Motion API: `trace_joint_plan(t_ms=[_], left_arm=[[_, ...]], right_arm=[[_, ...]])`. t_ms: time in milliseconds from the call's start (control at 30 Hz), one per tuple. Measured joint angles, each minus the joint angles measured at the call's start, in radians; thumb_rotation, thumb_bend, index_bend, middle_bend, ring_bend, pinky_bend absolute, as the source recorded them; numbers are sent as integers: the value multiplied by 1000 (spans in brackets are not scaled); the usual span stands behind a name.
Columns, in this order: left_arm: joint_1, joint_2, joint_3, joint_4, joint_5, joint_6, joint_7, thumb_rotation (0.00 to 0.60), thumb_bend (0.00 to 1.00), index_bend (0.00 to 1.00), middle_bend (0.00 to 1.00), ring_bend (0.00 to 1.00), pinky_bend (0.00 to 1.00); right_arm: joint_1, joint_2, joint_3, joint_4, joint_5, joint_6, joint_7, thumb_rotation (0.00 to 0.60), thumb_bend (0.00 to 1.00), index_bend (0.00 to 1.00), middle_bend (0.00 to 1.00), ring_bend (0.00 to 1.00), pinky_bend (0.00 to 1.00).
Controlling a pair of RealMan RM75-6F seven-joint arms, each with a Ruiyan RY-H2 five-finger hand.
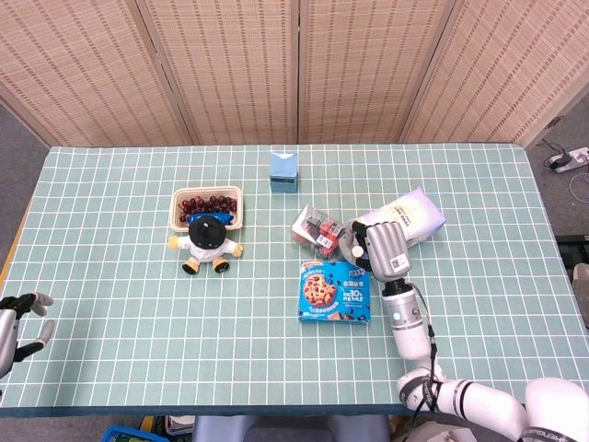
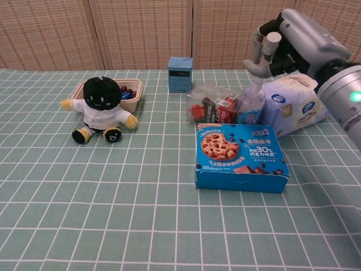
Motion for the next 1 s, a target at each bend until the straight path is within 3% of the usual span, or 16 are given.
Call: trace_joint_plan(t_ms=[567,833,1000], left_arm=[[0,-3,0,-3,0,2,14,600,344,515,519,442,515],[3,0,2,-7,12,11,9,600,344,515,519,442,515],[6,3,2,-9,17,20,3,600,344,515,519,442,515]], right_arm=[[-52,156,-22,-367,-90,60,3,600,645,808,1000,1000,1000],[-79,165,-43,-424,-121,86,183,600,655,813,1000,1000,1000],[-85,187,-50,-450,-88,36,313,600,655,812,1000,1000,1000]])
